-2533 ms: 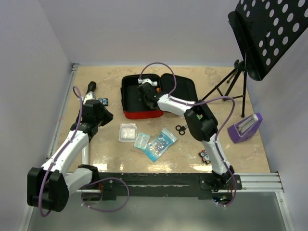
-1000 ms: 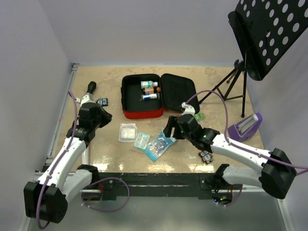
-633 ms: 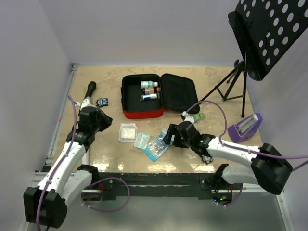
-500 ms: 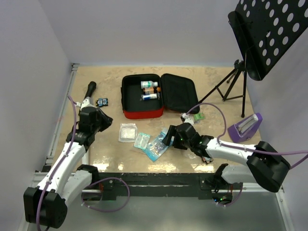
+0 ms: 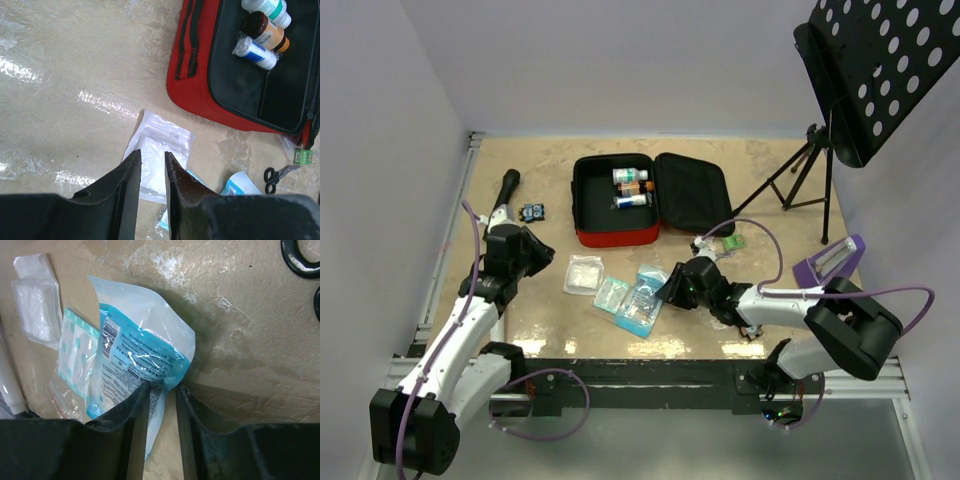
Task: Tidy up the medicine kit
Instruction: Pick up the medical item at the center of the board.
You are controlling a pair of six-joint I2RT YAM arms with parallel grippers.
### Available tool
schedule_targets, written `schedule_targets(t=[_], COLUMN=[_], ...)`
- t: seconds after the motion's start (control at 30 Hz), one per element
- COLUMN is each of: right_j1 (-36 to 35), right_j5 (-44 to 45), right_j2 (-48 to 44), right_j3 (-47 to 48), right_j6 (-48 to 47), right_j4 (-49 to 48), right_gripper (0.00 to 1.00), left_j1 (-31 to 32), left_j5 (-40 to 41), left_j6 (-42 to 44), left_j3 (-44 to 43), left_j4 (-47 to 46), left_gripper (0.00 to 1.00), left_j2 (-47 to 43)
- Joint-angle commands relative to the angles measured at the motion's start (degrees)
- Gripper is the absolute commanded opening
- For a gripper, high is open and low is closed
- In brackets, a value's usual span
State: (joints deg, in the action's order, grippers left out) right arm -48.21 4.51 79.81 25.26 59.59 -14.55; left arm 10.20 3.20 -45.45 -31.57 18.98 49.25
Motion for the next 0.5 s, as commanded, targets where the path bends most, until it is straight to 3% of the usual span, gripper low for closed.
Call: schedule_targets(t=[0.0, 0.17, 0.47], right_j1=[0.0, 0.0, -0.7], right_j5=[0.5, 1.4, 6.1], right_j2=[-0.8, -4.5, -21.3], right_j3=[-0.8, -1.4, 6.5], right_j6=[0.3, -0.6, -9.0], right_j4=[-0.6, 2.2, 20.6], right_gripper=[0.26, 0.00, 0.00], left_j1=[0.0, 0.0, 0.0], left_j5=[-0.1, -0.5, -0.4], left_j6=[-0.2, -0.2, -0.2], left_j3=[0.3, 0.3, 0.0], left_j4=[-1.0, -1.2, -1.6], left_gripper=[0.30, 0.30, 0.30], left_j2=[-0.3, 0.2, 0.4])
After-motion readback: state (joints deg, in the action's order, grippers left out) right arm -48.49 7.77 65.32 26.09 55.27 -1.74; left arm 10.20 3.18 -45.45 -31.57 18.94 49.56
